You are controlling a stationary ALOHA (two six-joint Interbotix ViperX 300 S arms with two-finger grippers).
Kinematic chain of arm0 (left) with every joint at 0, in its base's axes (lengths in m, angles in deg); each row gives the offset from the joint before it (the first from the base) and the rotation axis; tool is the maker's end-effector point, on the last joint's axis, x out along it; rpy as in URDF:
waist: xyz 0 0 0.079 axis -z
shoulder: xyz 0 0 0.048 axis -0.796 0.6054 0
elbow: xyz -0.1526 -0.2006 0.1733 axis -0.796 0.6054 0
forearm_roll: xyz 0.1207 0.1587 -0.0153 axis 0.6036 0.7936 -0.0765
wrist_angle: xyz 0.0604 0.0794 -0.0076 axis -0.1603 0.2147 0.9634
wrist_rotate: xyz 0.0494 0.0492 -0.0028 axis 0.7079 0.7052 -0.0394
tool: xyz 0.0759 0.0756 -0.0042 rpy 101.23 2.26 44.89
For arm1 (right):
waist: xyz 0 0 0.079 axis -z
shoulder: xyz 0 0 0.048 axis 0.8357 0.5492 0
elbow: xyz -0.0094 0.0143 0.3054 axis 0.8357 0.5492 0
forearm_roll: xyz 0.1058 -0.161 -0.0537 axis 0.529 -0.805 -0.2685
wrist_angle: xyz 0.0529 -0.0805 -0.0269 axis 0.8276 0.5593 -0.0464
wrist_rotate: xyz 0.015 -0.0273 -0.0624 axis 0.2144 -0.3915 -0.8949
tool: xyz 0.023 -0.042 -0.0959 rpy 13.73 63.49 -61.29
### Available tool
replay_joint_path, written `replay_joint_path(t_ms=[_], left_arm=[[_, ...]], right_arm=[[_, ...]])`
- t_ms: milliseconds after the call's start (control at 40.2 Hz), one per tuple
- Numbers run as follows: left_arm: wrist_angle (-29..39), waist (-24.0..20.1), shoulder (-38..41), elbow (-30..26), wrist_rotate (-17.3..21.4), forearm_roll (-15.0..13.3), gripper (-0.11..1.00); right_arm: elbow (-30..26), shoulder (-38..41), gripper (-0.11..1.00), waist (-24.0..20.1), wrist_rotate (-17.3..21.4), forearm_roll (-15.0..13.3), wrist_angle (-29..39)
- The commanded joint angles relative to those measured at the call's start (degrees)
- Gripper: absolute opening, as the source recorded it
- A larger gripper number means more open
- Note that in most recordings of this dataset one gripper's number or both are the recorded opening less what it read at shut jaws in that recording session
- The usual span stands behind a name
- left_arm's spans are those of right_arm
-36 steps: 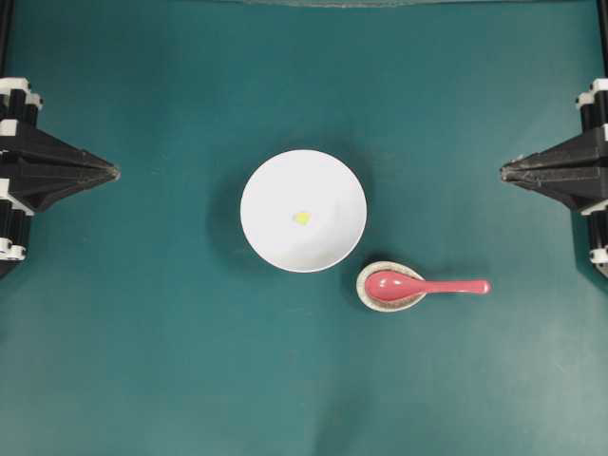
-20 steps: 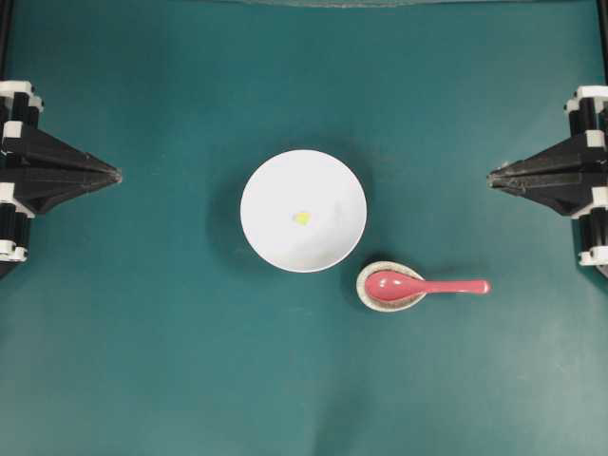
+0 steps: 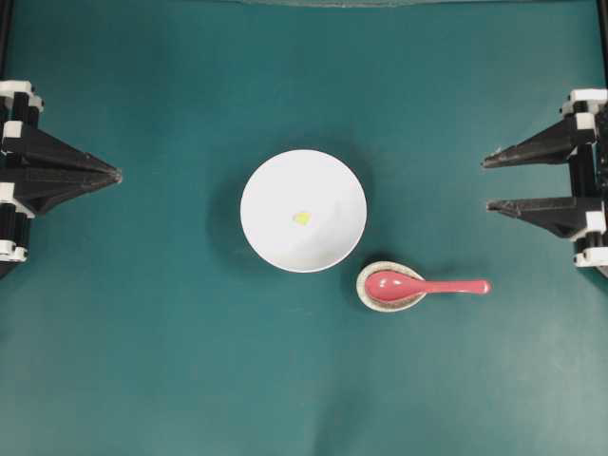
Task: Scoop the yellow hexagonal prism block from the bowl with a spoon using the right arm.
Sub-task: 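Move the right gripper left toward the red spoon's handle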
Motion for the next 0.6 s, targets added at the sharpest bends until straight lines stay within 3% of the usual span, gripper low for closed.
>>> replay_joint_path(t_ms=[0, 323, 572], left_arm=[[-0.35, 0.0, 0.44, -1.49, 0.09, 0.18, 0.06], [-0.26, 0.0, 0.44, -1.49, 0.09, 0.18, 0.06], [-0.26, 0.0, 0.35, -1.49, 0.09, 0.18, 0.06]], right_arm=[[-1.05, 0.88, 0.57, 0.0, 0.09, 0.18, 0.53], [0.35, 6.33, 0.57, -1.93, 0.18, 1.05, 0.44], [3.16, 13.45, 0.57, -4.57, 0.18, 3.43, -6.94]])
